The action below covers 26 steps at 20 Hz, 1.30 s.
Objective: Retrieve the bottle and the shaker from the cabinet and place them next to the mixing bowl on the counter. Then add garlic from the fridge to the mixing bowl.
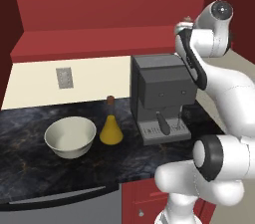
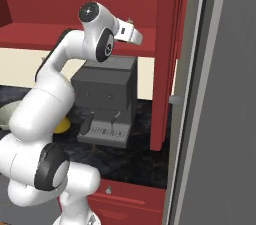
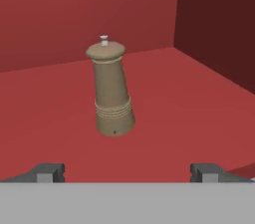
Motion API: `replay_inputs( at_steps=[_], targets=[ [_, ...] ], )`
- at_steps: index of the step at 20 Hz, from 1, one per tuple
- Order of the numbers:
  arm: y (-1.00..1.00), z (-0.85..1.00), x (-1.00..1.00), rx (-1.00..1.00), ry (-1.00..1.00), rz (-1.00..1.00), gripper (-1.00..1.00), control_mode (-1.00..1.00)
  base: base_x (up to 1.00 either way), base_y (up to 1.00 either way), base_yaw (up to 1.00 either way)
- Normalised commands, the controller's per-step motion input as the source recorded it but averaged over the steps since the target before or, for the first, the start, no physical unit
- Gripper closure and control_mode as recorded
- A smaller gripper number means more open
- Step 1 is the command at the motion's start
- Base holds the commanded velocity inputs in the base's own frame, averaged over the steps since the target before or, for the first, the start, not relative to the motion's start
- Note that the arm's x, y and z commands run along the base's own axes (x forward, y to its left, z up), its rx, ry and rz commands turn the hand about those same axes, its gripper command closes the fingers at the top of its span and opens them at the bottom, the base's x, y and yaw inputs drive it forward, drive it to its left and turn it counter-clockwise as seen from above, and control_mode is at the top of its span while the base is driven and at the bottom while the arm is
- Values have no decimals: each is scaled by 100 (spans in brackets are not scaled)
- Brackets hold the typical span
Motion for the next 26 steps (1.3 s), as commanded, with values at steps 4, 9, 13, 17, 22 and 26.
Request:
replay_inputs(
  at_steps=[4, 9, 13, 17, 22, 26],
  targets=[
    [0, 0, 72, -7, 4, 4, -100, -100, 0, 0, 0],
    [0, -4, 53, -1, 0, 0, -100, -100, 0, 0, 0],
    [0, -4, 24, 0, -3, 0, -100, -100, 0, 0, 0],
    [-1, -12, 0, 0, -1, 0, -100, -100, 0, 0, 0],
    [-3, -18, 5, 0, 0, 0, -100, -100, 0, 0, 0],
    [-10, -12, 6, 0, 0, 0, -100, -100, 0, 0, 0]
  ],
)
